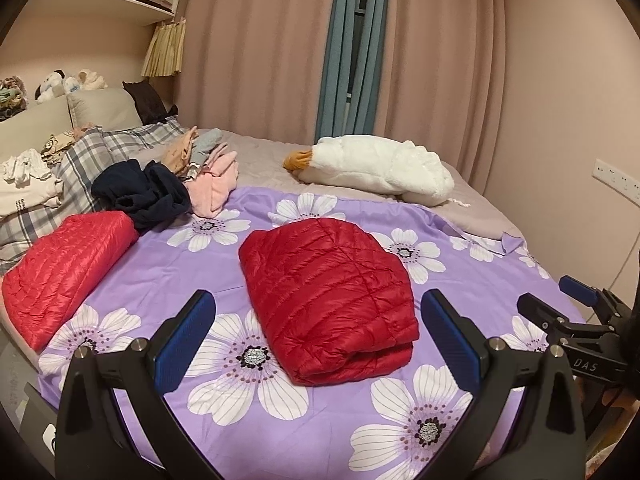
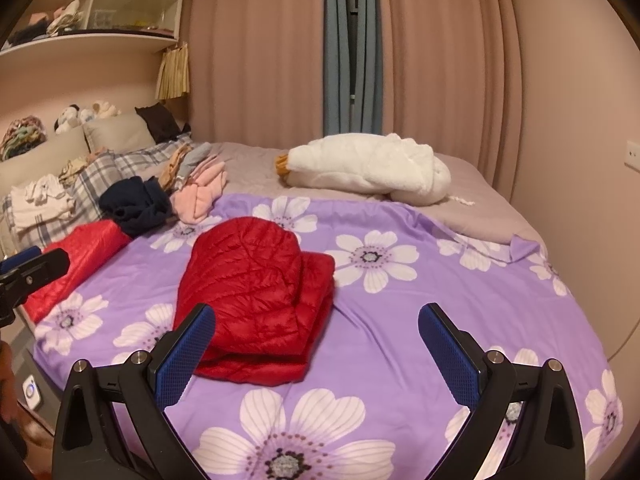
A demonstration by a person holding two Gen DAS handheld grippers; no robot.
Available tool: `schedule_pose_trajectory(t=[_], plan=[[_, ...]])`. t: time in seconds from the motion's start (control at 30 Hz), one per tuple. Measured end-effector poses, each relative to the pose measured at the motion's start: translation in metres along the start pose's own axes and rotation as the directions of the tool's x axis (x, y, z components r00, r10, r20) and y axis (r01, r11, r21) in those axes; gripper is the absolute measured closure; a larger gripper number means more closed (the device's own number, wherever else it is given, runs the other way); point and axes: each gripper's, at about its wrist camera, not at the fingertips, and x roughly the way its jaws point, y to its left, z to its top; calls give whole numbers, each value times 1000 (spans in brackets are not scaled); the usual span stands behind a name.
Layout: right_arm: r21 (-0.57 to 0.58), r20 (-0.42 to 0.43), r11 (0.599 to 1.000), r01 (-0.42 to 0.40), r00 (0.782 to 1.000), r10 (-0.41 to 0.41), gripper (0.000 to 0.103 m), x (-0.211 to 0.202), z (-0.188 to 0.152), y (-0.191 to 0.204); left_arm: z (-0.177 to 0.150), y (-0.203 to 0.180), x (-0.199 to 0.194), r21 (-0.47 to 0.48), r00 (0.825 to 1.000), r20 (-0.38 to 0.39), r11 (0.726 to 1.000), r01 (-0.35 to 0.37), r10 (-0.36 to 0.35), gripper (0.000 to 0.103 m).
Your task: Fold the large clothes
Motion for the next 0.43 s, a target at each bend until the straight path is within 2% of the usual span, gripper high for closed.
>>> schedule_pose_trajectory(t=[0.43], plan=[[-11,-12,1000,12,1000,-12,3,0,-2,1,0,4,0,-14,1000,5,1000,-15,15,0]])
